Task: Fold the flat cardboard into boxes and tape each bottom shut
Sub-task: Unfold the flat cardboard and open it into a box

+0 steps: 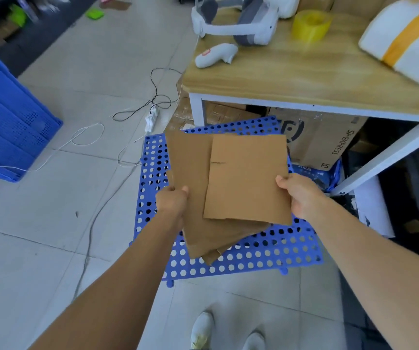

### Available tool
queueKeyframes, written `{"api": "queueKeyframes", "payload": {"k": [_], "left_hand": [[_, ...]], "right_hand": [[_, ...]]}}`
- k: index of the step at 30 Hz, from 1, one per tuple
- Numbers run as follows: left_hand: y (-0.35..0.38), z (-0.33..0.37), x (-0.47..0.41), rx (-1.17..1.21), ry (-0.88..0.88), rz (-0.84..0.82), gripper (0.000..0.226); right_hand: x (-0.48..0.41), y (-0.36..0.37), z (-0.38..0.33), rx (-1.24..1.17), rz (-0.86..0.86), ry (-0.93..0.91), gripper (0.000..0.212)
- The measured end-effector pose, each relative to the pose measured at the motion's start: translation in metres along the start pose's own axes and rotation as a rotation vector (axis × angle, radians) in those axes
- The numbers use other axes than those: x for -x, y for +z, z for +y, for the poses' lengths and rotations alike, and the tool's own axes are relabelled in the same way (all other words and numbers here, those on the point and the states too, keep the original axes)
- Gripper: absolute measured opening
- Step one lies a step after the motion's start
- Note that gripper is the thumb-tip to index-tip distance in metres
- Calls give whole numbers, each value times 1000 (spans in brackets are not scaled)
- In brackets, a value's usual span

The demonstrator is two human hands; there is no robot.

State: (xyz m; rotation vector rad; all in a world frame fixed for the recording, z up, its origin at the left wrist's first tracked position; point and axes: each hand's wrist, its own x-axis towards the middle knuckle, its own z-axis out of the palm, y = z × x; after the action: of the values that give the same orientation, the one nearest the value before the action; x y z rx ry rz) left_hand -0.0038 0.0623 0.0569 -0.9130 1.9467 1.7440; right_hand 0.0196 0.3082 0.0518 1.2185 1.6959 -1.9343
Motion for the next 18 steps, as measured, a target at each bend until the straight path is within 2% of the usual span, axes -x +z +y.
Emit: {"api": "queueKeyframes", "payload": {"k": [5,7,9,14,18], "left_hand": [[4,64,43,-3,118,-13,11],[15,94,63,-11,165,-63,14],[28,122,82,-19,220,-127,20],[68,185,128,-105,344,-298,28],[104,214,165,-217,387,-477,37]], "right_hand": [[60,-34,-56,-1,183,-196,19],[88,-52,-80,-34,230,-250,13],[113,-72,-101,-75,279,-309,12],[180,-119,-133,-148,460,-449,29],[251,-144,-130,-239,658,-489,10]]}}
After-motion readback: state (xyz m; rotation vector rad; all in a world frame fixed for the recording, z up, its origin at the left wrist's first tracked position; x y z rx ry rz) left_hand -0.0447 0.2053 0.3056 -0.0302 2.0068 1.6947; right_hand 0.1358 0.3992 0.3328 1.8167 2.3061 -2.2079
